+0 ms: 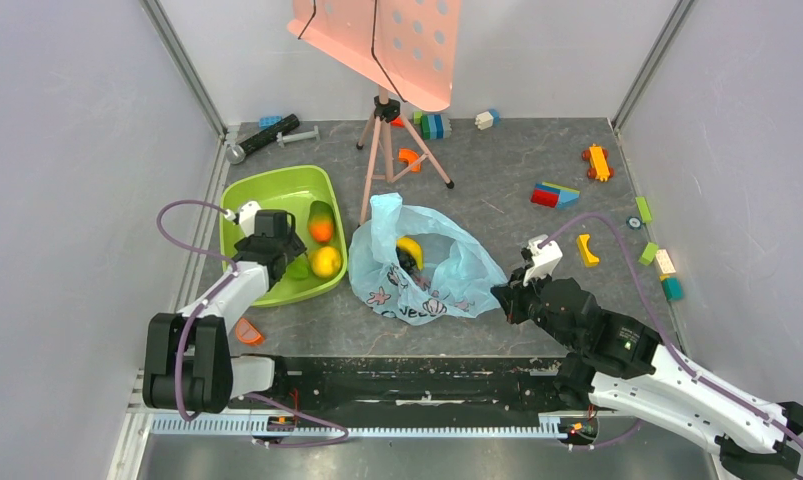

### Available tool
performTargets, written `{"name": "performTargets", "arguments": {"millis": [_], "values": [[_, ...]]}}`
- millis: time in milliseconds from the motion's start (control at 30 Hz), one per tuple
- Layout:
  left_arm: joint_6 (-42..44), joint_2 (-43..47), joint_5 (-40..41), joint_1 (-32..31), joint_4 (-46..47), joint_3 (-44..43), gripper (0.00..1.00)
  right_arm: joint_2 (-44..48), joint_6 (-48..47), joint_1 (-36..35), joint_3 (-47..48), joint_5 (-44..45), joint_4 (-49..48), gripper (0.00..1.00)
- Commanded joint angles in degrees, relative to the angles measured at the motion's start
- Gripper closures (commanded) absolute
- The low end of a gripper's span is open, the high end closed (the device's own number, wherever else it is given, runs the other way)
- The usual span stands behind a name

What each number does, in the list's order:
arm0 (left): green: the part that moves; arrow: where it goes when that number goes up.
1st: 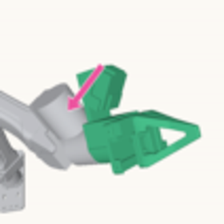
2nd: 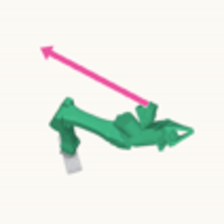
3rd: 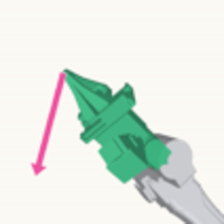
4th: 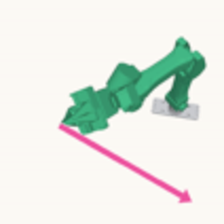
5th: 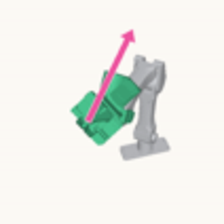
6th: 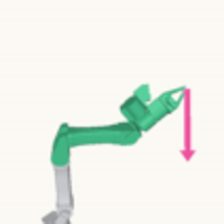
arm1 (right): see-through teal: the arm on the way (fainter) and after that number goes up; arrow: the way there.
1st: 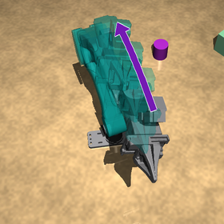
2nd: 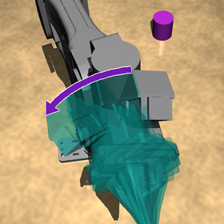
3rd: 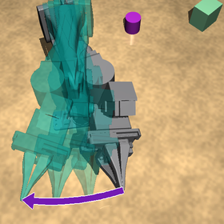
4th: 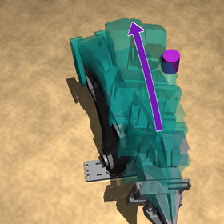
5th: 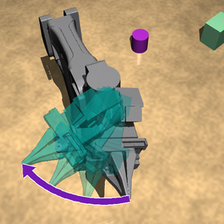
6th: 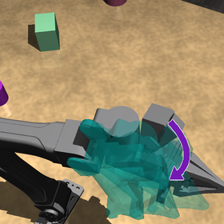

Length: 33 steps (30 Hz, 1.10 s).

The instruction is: Take the fake fruits out of the plastic bag

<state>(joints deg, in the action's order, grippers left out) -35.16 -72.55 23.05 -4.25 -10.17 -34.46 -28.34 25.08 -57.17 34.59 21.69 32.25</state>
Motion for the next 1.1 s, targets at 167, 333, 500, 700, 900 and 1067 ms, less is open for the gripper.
{"name": "performTargets", "arguments": {"millis": [167,333,500,700,900,1067], "values": [[-1.3,4.6,-0.2,0.2,-1.2,-3.4,0.05,-0.2,0.1,-0.1,2.1,1.7,0.4,1.00],[-1.4,12.9,-3.0,0.2,-5.5,-6.9,0.00,0.7,0.1,0.0,2.7,3.2,0.4,1.00],[-0.7,21.5,-11.0,0.0,-9.1,-11.7,0.00,1.4,-0.4,0.0,5.3,3.3,0.7,1.00],[0.4,28.1,-27.0,-3.0,-10.5,-19.8,0.00,1.4,-0.3,-0.1,8.4,1.3,1.4,1.00],[4.8,29.0,-26.8,-21.1,-12.9,-27.9,0.00,1.8,-0.5,0.0,6.5,-4.1,-1.9,1.00],[7.2,23.8,-24.2,-38.9,-13.1,-28.3,0.01,3.1,0.1,-0.1,2.7,-4.4,-3.3,1.00]]}}
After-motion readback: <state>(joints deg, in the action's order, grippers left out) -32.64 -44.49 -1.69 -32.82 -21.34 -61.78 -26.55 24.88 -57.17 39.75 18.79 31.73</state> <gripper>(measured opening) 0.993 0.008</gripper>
